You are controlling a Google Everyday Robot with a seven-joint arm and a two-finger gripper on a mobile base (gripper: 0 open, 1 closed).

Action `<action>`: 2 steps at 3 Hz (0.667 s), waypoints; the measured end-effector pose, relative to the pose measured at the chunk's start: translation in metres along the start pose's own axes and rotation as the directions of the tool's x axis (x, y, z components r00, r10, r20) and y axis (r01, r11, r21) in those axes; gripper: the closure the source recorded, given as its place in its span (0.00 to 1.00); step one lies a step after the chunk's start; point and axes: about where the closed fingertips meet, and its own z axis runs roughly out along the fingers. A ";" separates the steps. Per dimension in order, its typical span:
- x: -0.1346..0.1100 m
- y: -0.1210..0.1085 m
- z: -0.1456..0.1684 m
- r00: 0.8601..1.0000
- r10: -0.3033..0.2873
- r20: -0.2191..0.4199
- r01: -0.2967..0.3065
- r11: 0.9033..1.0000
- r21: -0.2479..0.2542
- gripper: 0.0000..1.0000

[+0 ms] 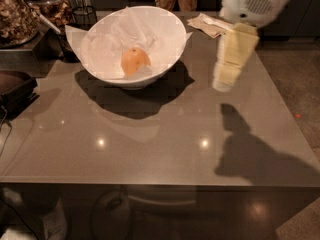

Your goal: Pick orange from white bowl

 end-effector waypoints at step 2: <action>-0.071 -0.037 0.014 0.999 -0.002 0.046 0.002 1.000 0.010 0.00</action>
Offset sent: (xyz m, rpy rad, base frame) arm 0.0383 0.0424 0.0032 0.0158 0.0124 -0.0053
